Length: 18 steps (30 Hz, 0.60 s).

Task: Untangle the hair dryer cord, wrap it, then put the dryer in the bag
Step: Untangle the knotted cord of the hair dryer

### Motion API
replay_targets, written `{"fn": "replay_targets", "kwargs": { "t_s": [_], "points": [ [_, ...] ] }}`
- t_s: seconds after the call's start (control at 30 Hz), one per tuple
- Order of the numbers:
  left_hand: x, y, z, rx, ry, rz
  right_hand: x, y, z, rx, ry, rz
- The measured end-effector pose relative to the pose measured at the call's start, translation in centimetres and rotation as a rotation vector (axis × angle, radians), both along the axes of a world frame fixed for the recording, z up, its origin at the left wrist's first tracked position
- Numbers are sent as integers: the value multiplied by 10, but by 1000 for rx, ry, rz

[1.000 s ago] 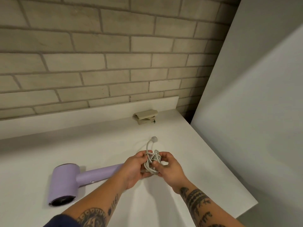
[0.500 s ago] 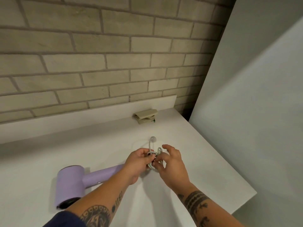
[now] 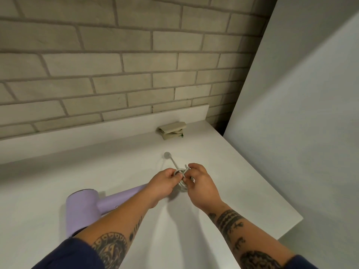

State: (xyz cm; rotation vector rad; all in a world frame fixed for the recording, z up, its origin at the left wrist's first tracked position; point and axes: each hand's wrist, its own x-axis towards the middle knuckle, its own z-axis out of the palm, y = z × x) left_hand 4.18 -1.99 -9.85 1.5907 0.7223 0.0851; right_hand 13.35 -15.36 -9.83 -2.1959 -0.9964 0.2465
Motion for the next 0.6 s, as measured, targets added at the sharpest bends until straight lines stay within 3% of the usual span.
{"fn": "replay_targets", "kwargs": {
  "t_s": [0.13,0.37,0.6],
  "points": [
    [-1,4,-1,-41,54,-43,2,-6,-4,16,28,38],
    [-6,5,0,-545,-62,73,9,-24,-8,72,95,123],
    [-3,-3,11,-723,-72,95,7,-20,-11,64,78,113]
  ]
}}
